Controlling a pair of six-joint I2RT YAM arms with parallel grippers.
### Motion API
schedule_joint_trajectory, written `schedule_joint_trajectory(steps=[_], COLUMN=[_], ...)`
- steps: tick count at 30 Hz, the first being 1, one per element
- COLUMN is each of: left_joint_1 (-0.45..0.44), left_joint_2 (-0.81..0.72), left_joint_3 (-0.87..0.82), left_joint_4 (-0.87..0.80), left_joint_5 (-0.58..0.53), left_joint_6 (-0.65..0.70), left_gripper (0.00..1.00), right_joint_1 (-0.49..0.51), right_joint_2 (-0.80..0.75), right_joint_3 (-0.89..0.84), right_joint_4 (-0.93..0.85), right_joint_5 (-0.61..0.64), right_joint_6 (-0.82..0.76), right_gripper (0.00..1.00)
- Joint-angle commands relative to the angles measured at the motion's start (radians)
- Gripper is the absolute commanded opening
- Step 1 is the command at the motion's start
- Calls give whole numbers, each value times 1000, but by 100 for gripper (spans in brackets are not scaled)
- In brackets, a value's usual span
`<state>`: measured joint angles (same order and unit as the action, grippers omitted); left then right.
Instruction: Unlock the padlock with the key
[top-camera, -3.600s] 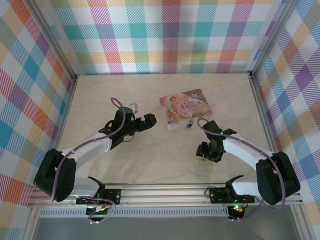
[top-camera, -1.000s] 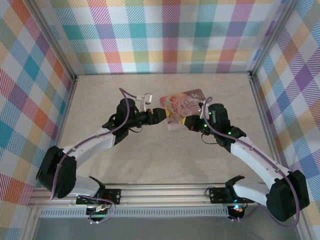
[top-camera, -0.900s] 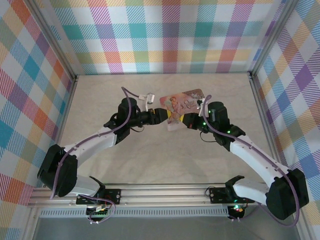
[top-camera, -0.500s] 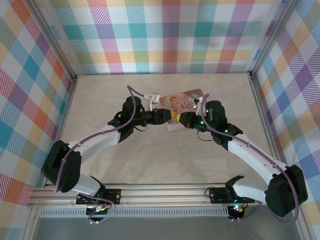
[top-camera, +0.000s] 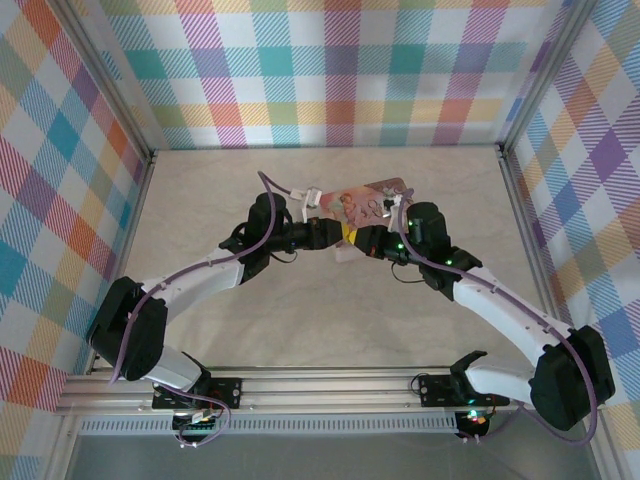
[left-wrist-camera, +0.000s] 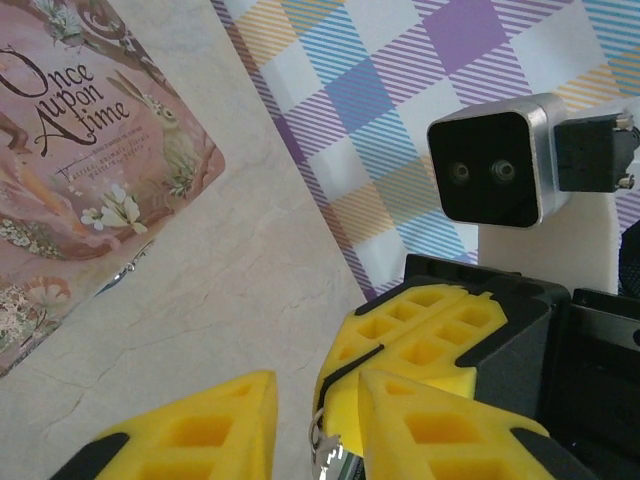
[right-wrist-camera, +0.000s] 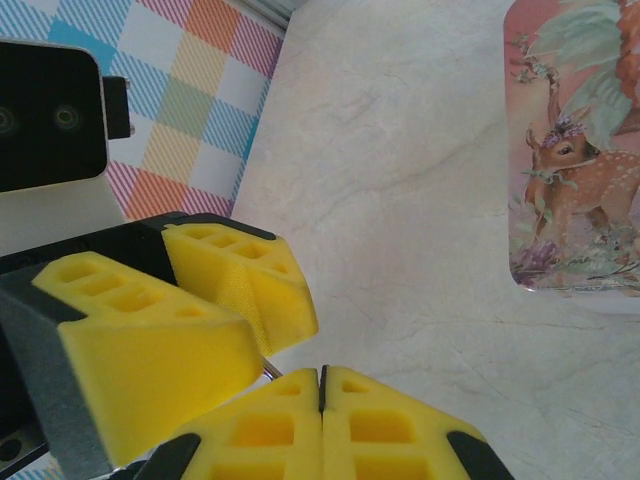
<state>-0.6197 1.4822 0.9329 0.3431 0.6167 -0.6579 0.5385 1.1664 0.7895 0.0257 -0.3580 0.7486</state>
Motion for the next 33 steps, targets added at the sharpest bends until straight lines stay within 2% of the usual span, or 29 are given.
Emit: schedule_joint_trajectory(steps=[1,6,11,17,20,26,30,33], left_joint_1=[-14,-14,-14,-12,-7,0,0,1], left_joint_2=[7,0,-13,-70,-113,-169,-188,-196], left_joint_3=[31,26,21,37,56,136,202,241], left_joint_4=[13,10,1,-77,-133,-226,-292,-330], left_joint_5=[1,-7,-22,-42,-44,38,95,109], left_joint_6=[14,15,20,92,148,253,323,356], left_gripper=[22,9,0,0,0,0,0,0], right_joint_1=[9,13,13,5,-22,-118,-127,-126], right_joint_2=[8,9,1,-80,-142,-184,-151,-116], right_joint_3=[32,31,28,-19,-56,-75,-15,9], right_joint_4=[32,30,12,-2,29,206,287,354], right_joint_5=[-18,-14,-4,48,25,-229,-384,-458], right_joint_6=[10,9,-1,-54,-82,-98,-105,-76], right_gripper=[0,0,0,23,33,45,53,54])
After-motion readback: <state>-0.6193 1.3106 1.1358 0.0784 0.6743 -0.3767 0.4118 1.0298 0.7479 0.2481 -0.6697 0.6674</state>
